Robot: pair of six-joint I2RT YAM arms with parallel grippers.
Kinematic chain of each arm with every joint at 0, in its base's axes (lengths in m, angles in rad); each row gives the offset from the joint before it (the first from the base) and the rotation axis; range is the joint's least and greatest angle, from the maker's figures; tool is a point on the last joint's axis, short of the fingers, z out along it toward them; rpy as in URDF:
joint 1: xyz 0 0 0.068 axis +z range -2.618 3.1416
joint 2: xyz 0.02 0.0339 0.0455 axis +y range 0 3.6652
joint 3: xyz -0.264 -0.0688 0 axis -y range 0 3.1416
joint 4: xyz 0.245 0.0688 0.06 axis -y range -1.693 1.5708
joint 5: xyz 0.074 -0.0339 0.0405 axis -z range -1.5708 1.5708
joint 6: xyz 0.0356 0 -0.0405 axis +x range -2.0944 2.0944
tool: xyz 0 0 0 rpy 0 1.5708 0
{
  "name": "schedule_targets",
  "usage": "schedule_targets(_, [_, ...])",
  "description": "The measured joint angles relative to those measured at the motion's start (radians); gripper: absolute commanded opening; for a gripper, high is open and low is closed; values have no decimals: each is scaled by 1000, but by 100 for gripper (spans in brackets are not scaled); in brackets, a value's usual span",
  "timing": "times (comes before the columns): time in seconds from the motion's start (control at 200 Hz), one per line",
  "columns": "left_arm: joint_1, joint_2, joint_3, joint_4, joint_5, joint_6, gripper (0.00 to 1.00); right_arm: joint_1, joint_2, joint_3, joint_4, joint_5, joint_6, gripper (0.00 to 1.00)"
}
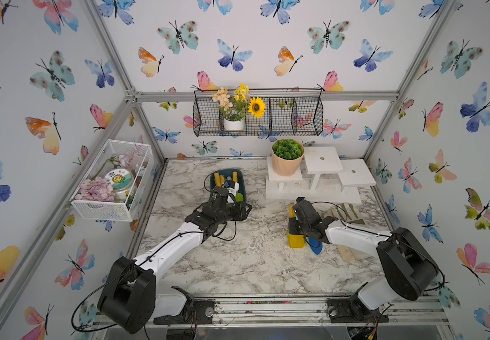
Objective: Put the shovel into the storage box
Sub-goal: Pick up the shovel from the center of the board, then place the shovel in the storage box.
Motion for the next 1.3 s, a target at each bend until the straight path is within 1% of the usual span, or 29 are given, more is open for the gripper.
schedule_targets(0.135, [0, -1, -3, 21, 5, -15, 50, 14, -47, -11, 18, -53, -37, 13])
schedule_targets(0.345, [0, -17, -31, 61, 53, -39, 54, 43, -115, -14, 74, -149, -92, 13])
schedule_targets(0.571, [0, -17, -34, 99, 98, -63, 59, 76, -130, -13, 117, -222, -124, 13])
schedule_targets(0.621, [0, -17, -35, 111, 101, -70, 62, 82, -130, -10, 122, -232, -126, 13])
schedule_targets(0.686, [0, -17, -35, 122, 108, -81, 62, 88, -130, 2, 125, -246, -127, 13])
schedule_targets(0.956, [0, -13, -35, 154, 132, -110, 63, 98, -134, 68, 162, -280, -127, 14])
schedule_targets(1.086, [-1, -12, -35, 176, 144, -121, 66, 99, -142, 72, 185, -292, -124, 14])
schedule_targets(1.297, [-17, -6, -34, 222, 169, -123, 67, 99, -142, 77, 208, -312, -116, 14])
